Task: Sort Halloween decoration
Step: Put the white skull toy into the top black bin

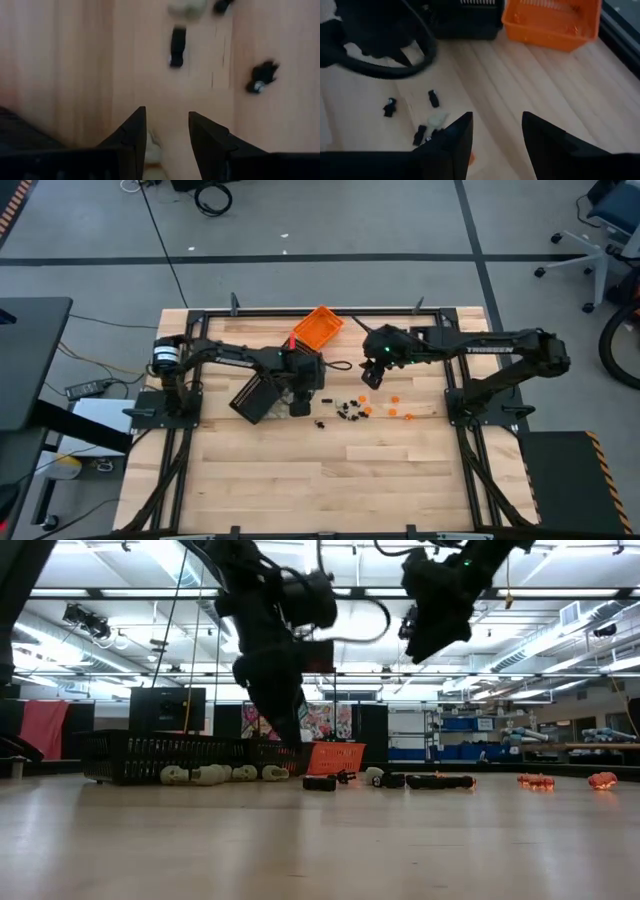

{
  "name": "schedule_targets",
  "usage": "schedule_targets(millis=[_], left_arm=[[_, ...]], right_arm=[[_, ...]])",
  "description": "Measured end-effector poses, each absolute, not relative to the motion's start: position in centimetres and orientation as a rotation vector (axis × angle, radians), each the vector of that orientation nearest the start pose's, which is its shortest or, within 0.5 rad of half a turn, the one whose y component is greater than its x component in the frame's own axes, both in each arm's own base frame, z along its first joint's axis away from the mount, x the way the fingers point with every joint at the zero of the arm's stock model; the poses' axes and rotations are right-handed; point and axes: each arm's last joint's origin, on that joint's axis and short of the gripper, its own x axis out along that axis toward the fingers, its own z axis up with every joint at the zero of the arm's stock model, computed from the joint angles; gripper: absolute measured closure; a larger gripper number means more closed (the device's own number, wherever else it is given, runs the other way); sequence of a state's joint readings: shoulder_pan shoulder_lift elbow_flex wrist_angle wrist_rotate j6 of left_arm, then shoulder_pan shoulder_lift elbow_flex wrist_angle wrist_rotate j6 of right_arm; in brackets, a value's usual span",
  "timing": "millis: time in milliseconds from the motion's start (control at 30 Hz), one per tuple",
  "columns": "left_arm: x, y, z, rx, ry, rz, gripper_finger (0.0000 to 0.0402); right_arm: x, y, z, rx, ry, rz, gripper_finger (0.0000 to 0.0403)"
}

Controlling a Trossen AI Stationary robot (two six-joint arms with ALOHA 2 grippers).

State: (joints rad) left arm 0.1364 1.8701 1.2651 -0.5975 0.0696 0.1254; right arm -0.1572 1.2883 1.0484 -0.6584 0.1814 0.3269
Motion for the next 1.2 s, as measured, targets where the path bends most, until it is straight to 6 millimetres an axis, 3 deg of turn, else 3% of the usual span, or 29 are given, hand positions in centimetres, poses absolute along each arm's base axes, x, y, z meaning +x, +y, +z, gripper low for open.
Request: schedule_targets(millis=[267,533,667,900,1200], left_arm=[[37.4,5.2,16.4,0.100,1.348,0.006,0.0273],[37.1,5.3,15.7,0.071,1.393,-0.020,0.0214],[37.0,5.2,14.9,0.070,1.432,-0.029,0.0204],[37.3,4.2,14.8,0.127,1.421,-0.040,0.0224],[37.3,3.9,14.8,0.092,1.424,-0.012,0.0309]], right_arm=[[25.3,-2.9,26.4,0.387,0.789,-0.481,0.0229],[25.7,-2.0,25.9,0.385,0.759,-0.481,0.0229],[25.8,-2.0,26.0,0.385,0.742,-0.476,0.0229],[25.8,-2.0,26.0,0.384,0.744,-0.475,0.0229],[25.8,-2.0,26.0,0.368,0.748,-0.470,0.0229]])
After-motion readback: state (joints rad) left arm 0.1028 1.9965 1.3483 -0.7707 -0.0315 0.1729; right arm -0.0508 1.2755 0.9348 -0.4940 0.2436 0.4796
